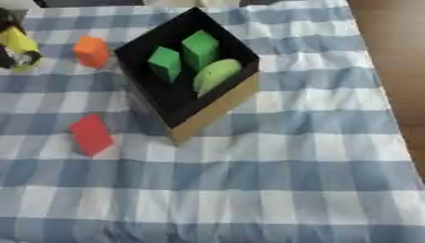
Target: Pick up objects on the table and place them in the box.
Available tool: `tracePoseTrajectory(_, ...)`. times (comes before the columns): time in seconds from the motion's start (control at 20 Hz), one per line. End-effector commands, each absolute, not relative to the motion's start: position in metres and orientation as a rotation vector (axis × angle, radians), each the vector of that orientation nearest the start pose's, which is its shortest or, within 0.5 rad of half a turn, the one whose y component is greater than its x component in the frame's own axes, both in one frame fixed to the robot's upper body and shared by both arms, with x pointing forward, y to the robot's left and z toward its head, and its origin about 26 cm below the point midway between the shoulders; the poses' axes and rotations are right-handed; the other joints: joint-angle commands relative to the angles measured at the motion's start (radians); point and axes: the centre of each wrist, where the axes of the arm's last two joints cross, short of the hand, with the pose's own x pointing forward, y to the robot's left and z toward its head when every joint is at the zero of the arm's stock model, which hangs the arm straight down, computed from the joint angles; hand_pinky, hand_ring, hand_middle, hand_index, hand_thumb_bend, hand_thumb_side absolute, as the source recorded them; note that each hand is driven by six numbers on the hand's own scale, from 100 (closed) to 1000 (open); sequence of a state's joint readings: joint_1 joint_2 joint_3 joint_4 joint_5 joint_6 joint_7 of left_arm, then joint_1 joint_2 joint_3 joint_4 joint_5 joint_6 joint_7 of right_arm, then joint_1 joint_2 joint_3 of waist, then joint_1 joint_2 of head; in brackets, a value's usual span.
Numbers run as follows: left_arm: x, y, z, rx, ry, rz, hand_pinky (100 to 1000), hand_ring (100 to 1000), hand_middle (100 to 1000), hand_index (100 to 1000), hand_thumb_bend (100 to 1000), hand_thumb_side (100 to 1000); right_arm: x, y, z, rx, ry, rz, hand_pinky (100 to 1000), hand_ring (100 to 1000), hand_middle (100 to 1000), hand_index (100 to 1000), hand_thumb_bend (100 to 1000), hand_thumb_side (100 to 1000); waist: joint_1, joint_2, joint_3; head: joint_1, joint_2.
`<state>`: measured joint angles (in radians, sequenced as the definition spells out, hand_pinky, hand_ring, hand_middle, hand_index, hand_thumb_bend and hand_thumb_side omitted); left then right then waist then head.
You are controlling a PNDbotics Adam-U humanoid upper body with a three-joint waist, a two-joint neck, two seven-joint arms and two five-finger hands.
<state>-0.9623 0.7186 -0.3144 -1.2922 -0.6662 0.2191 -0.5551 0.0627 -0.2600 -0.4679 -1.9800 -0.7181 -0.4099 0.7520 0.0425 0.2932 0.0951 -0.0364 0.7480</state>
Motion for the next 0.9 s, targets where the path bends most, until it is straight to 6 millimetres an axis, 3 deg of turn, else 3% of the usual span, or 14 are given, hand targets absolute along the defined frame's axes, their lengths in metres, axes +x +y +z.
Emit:
tracePoseTrajectory(0.05,0.427,0.256,0.327,1.016,-1.389,-1.405,839,724,579,609,115,354,0.219,-0.401,0.138,0.236,-2.574,0.567,1000,1000,412,996,100,523,0.014,-0.035,0.0,0.0,0.008)
tracePoseTrajectory(0.5,0.43,0.153,0.344,0.865,-1.573,-1.521,842,717,578,614,100,386,0.219,-0.4,0.137,0.259,-2.573,0.567,1000,1000,411,997,100,523,0.007,-0.04,-0.014,0.012,0.005)
tracePoseTrajectory(0.75,0.434,0.099,0.332,0.754,-1.585,-1.617,845,719,581,625,100,398,0.22,-0.399,0.137,0.281,-2.573,0.567,1000,1000,411,998,100,523,0.003,-0.04,-0.027,0.028,0.003)
tracePoseTrajectory(0.9,0.443,0.077,0.315,0.709,-1.546,-1.65,847,723,586,635,127,400,0.221,-0.398,0.137,0.291,-2.575,0.564,1000,1000,411,999,100,523,0.002,-0.038,-0.035,0.034,0.004)
